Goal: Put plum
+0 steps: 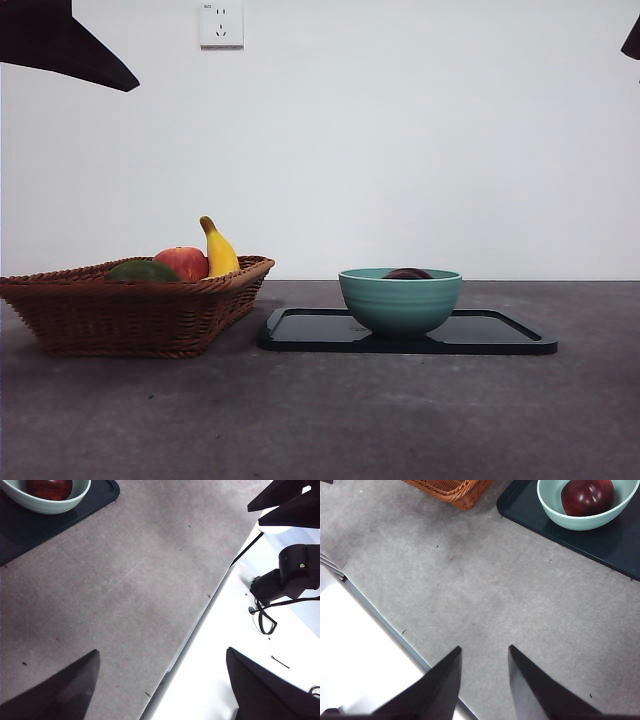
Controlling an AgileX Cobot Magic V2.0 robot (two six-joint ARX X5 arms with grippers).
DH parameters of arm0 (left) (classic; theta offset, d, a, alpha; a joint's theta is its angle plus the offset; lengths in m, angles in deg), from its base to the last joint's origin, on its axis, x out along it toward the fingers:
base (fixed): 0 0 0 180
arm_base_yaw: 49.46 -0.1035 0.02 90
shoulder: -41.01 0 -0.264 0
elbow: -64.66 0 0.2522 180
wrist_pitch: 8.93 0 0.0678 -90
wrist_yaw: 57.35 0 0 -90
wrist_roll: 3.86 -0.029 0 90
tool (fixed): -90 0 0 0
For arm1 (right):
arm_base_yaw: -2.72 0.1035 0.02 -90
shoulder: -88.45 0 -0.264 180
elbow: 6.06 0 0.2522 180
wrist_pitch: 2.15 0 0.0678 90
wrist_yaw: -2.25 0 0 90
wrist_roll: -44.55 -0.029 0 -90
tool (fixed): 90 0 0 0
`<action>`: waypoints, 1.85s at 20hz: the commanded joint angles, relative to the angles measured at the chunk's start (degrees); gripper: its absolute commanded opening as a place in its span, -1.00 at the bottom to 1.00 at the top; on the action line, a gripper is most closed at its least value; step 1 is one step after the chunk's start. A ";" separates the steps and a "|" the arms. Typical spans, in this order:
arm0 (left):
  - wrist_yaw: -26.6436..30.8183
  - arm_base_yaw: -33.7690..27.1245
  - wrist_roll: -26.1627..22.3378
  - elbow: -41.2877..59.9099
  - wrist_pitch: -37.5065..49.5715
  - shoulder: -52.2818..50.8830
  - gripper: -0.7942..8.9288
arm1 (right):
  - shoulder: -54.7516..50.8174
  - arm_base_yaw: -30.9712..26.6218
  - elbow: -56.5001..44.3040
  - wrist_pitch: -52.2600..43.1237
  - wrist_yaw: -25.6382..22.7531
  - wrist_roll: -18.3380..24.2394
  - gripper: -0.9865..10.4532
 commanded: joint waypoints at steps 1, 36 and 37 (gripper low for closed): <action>1.46 0.44 1.29 -0.52 2.16 0.44 0.00 | 0.22 0.31 0.46 -0.57 0.24 0.66 -0.56; 26.08 11.96 1.18 -56.04 9.44 67.01 0.18 | 0.20 0.31 0.46 -0.04 1.53 0.61 -0.56; 26.10 12.07 1.05 -56.04 9.27 67.82 0.18 | 0.20 0.31 0.46 -0.07 1.53 0.61 -0.56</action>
